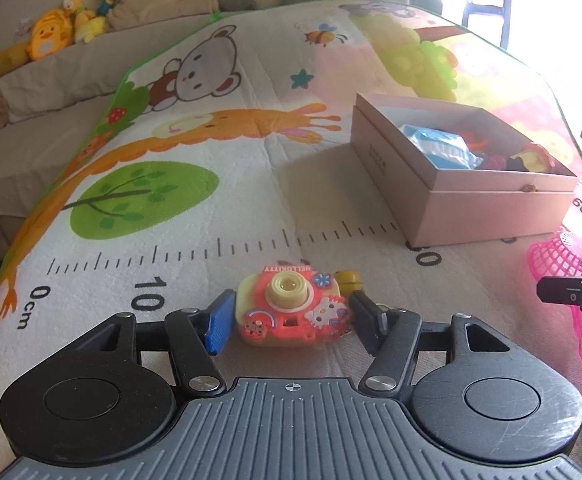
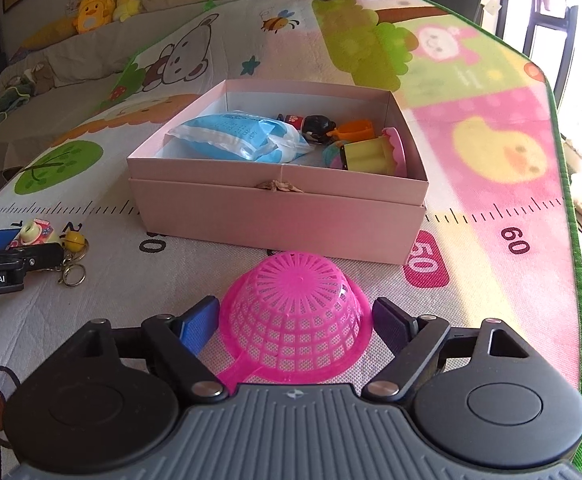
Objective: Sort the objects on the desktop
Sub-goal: 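Drop the Hello Kitty keychain and pink strainer into the box with both grippers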
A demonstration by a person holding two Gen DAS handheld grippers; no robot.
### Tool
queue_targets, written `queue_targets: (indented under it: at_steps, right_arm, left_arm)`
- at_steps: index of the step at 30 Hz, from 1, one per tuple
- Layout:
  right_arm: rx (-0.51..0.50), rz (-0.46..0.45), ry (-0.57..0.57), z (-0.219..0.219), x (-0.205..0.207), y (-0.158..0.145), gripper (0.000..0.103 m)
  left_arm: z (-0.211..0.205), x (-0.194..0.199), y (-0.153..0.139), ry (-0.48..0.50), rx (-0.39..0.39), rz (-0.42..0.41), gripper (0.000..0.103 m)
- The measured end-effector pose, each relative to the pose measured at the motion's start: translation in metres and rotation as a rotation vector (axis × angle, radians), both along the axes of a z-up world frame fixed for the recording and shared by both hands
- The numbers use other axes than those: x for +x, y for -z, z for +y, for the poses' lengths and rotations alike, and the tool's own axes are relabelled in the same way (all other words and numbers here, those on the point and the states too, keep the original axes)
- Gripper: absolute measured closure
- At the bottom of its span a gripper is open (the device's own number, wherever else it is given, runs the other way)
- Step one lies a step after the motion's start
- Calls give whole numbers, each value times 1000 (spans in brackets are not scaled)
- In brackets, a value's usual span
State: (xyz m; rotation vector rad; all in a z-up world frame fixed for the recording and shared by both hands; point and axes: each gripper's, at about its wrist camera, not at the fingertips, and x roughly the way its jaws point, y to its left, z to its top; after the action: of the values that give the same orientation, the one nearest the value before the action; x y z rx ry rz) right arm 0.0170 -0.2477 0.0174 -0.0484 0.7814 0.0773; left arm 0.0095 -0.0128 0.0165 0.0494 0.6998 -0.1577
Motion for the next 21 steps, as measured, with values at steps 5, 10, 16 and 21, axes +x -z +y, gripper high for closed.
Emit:
queue_targets:
  at_steps: [5, 10, 16, 21]
  right_arm:
    - [-3, 10, -89, 1, -30, -25, 19]
    - [-8, -122, -120, -5, -54, -76, 19]
    - [-12, -317, -96, -32, -63, -139, 19]
    - [-23, -405, -73, -55, -58, -162, 19]
  left_arm:
    - [-15, -29, -23, 96, -11, -50, 37]
    - [-30, -33, -70, 141, -49, -155, 37]
    - [-63, -3, -122, 174, -52, -271, 37]
    - [-104, 43, -141, 210, -63, -286, 37]
